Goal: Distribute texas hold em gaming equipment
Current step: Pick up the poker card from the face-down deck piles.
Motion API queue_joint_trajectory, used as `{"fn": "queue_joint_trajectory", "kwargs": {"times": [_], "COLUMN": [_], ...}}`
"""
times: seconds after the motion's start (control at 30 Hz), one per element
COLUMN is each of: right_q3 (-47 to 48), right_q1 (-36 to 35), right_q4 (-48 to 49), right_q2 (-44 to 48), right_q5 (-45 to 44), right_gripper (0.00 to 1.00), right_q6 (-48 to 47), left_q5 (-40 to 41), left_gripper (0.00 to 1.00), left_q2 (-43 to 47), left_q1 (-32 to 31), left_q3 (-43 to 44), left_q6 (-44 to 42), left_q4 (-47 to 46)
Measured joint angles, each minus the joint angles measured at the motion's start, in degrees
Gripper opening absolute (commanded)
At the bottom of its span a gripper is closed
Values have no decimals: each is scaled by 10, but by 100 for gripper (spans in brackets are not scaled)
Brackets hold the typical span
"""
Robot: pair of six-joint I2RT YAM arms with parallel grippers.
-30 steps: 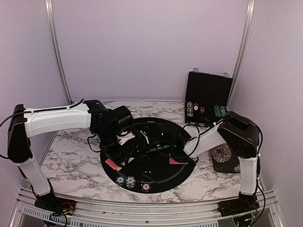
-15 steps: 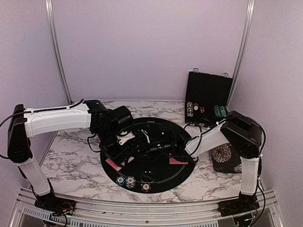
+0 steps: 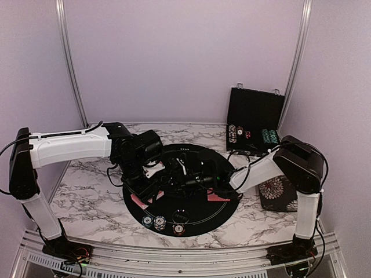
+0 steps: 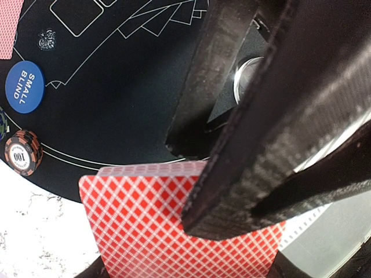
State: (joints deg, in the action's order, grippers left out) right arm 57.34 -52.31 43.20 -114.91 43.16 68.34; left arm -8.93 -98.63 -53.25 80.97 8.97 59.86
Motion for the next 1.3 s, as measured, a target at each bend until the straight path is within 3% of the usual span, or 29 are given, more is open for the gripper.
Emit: {"fn": "queue_joint_trajectory", "kwargs": {"times": [0.97, 1.3], "right_q3": [-14, 2], "right_q1": [-3, -6], "right_q4": [1, 0], "right_q2": [21, 6], "right_q5": [-4, -2], "right_gripper": [37, 31], "right_q6": [16, 17], "left_q5": [7, 14], "left_gripper": [56, 56], "left_q2": [0, 1], "left_q1": [0, 0], "left_q3": [0, 0], "left_q6": [0, 0], "left_q4": [0, -1]}}
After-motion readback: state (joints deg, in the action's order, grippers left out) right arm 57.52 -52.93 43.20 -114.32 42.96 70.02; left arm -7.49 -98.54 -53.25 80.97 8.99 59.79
